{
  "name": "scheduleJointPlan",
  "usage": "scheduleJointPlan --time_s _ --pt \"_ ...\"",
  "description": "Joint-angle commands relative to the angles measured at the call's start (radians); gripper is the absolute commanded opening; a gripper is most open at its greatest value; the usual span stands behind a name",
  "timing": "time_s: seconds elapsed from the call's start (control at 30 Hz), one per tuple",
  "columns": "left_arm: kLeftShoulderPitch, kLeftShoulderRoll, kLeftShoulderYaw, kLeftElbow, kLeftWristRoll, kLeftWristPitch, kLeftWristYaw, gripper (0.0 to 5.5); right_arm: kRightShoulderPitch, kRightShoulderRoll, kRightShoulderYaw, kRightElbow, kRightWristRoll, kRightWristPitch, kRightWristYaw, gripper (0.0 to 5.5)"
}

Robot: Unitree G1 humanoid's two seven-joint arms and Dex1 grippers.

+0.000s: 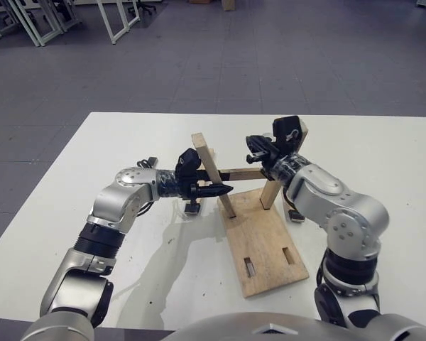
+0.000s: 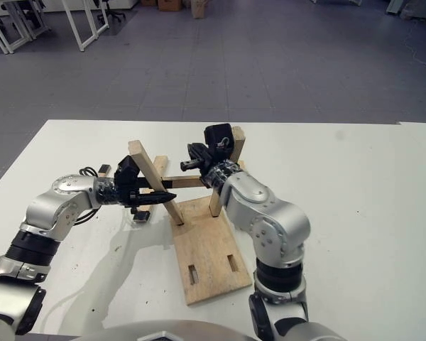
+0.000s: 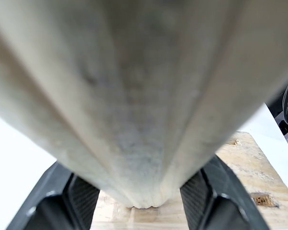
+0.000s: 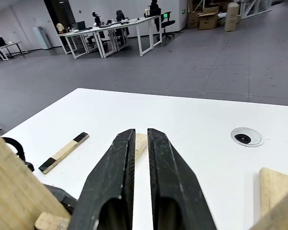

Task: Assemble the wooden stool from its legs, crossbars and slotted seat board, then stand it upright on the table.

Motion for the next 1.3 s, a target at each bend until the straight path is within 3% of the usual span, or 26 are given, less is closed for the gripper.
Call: scheduleJointPlan --time_s 0.03,0.23,0.37,0.5,0.67,0.77,0.93,1.0,1.07,1.3 --pt "0.093 0.0 -0.127 0.043 0.135 0.061 0.022 2.07 -0.043 0.057 0.021 0.006 -0.049 -0.067 -0.021 0.45" --pt "0.083 -0.001 -0.133 0.048 0.135 0.059 0.026 2.07 0.203 0.046 0.139 0.205 -0.074 0.068 0.008 0.45" --pt "0.067 -0.011 -0.142 0.059 0.142 0.054 0.028 2.07 0.197 0.046 0.151 0.236 -0.093 0.064 0.033 0.45" --pt "0.056 -0.031 -0.167 0.087 0.177 0.028 0.054 2.07 0.115 0.139 0.023 0.181 0.004 -0.058 0.112 0.45" --pt "0.084 -0.021 -0.194 0.112 0.235 -0.047 0.083 2.07 -0.022 0.07 -0.227 0.002 0.27 0.01 0.168 0.45" --pt "0.103 0.004 -0.192 0.14 0.241 -0.09 0.072 2.07 0.038 -0.048 -0.381 -0.084 0.585 0.147 0.225 0.45" --pt "0.082 0.036 -0.178 0.191 0.219 -0.104 0.02 2.07 0.275 -0.574 -0.466 -0.143 0.881 0.347 0.614 0.45" --pt "0.044 0.032 -0.17 0.213 0.198 -0.101 -0.02 2.07 0.319 -0.743 -0.351 -0.062 0.639 0.25 0.622 0.45" --pt "0.007 0.027 -0.177 0.245 0.202 -0.114 -0.057 2.07 0.303 -0.797 -0.205 0.08 0.315 0.085 0.46 0.45" --pt "-0.053 0.016 -0.192 0.296 0.207 -0.123 -0.107 2.07 0.16 -0.612 -0.052 0.333 -0.091 -0.171 0.194 0.45"
